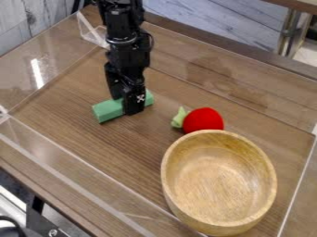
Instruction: Put the green stick in the brown bowl
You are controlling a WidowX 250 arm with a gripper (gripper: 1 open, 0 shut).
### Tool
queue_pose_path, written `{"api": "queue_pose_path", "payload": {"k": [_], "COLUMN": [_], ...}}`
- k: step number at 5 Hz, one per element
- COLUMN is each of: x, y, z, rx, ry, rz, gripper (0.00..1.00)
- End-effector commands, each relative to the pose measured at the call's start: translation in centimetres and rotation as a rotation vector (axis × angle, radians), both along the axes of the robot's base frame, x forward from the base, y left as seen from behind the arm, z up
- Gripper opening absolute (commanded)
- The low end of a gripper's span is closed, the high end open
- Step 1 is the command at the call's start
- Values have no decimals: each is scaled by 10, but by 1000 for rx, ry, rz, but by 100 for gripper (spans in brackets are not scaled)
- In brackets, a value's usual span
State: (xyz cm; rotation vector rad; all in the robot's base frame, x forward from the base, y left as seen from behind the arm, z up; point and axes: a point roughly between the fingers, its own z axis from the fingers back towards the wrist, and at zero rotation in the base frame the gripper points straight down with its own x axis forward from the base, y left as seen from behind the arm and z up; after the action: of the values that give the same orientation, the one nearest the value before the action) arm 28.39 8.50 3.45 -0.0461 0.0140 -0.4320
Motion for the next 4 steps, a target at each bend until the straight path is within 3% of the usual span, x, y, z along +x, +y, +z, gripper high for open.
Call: {"api": "queue_pose_path", "payload": {"k": [1, 3, 4], "x": [8, 12, 14], "y": [-1, -10, -13], "z": [3, -5, -6], "rx": [9, -8, -13], "ry": [-31, -21, -16], "rz": [14, 53, 75], "gripper": [100, 100, 0]}}
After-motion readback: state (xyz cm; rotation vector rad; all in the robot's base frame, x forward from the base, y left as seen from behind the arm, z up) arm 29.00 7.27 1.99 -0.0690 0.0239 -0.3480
